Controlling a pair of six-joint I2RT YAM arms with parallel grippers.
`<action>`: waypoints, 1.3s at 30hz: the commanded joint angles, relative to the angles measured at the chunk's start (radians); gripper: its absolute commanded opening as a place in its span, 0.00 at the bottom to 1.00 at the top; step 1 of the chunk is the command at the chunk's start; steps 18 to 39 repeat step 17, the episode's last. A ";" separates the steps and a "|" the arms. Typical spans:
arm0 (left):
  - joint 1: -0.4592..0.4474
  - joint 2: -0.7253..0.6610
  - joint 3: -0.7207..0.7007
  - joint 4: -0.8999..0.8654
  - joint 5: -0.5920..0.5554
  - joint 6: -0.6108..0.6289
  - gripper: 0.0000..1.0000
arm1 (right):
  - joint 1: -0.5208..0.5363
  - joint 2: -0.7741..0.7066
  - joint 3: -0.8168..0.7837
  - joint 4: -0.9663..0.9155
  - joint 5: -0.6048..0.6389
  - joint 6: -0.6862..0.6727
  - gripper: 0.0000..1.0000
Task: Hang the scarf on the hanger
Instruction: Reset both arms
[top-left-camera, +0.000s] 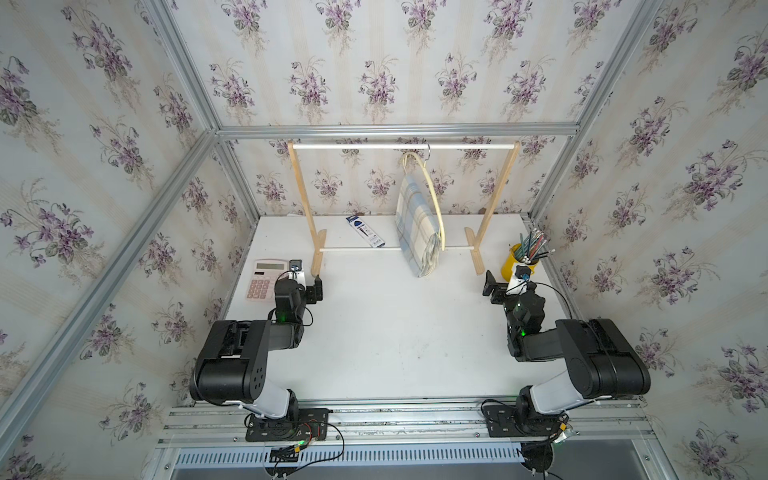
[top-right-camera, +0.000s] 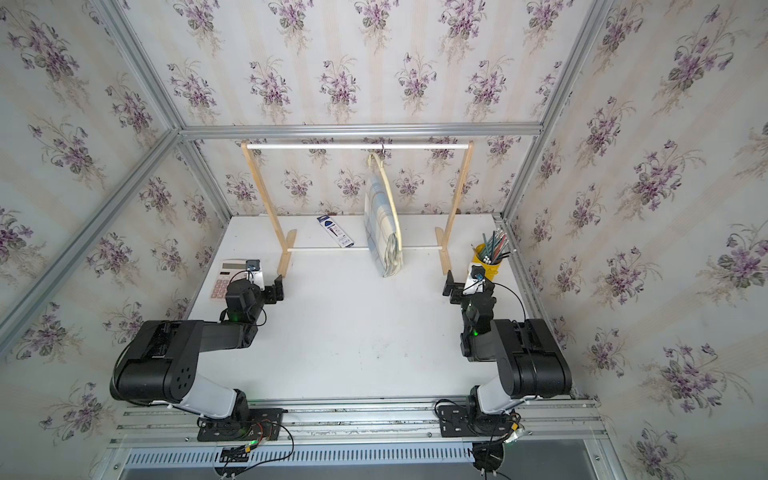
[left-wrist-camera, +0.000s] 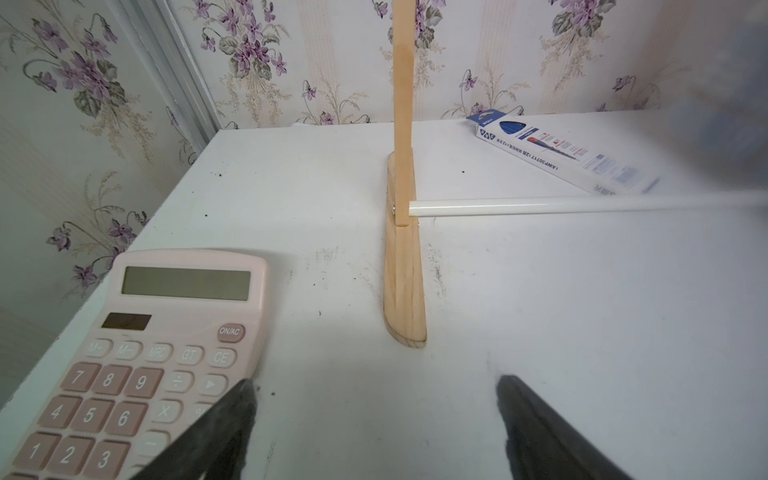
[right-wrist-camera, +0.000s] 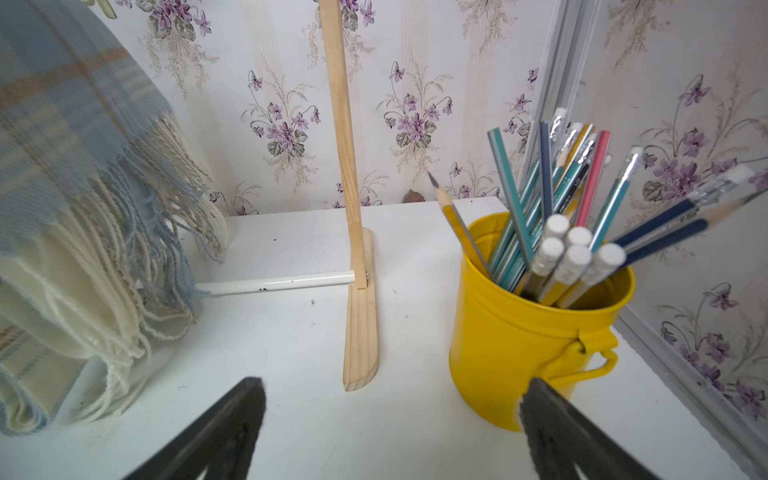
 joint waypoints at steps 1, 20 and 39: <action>0.002 0.002 0.000 0.022 0.019 0.000 0.92 | -0.001 0.000 0.005 0.000 -0.018 0.008 1.00; 0.002 0.001 0.001 0.022 0.019 0.000 0.92 | 0.000 0.000 0.005 0.000 -0.048 -0.003 1.00; 0.002 0.001 0.001 0.022 0.019 0.000 0.92 | 0.000 0.000 0.005 0.000 -0.048 -0.003 1.00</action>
